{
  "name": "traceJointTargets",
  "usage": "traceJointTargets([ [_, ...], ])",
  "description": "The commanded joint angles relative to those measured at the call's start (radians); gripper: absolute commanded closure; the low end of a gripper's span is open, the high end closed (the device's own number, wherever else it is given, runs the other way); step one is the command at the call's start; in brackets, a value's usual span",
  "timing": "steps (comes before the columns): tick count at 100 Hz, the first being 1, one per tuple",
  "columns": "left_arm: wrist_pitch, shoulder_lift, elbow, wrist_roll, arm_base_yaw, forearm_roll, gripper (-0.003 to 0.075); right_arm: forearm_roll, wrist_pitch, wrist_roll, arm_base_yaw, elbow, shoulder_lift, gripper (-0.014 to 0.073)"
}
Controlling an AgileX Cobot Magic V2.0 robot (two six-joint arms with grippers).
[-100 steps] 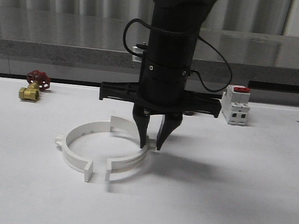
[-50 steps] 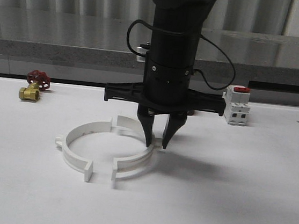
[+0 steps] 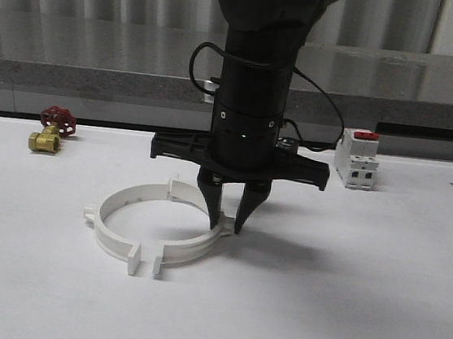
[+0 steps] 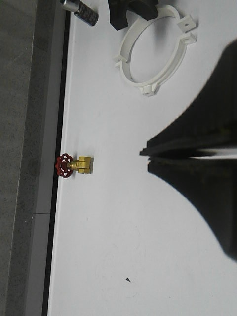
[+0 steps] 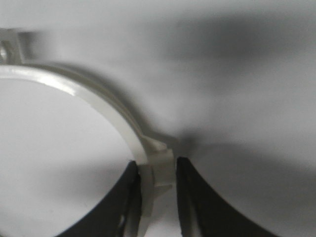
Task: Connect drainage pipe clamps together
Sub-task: 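Press the held clamp half against the first half's ends with the right gripper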
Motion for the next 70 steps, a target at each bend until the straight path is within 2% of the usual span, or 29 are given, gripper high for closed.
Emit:
traceJointTargets([
  [1, -0.075, 0.006, -0.029, 0.001, 0.0, -0.003, 0.0741, -0.002, -0.03, 0.02, -0.001, -0.029, -0.052, 0.0649],
  [53, -0.075, 0.006, -0.029, 0.001, 0.0, -0.003, 0.0741, 0.013, -0.035, 0.03, -0.001, -0.029, -0.052, 0.0645],
  [70, -0.075, 0.006, -0.029, 0.001, 0.0, -0.003, 0.0741, 0.014, -0.041, 0.03, -0.001, -0.029, -0.052, 0.0543],
])
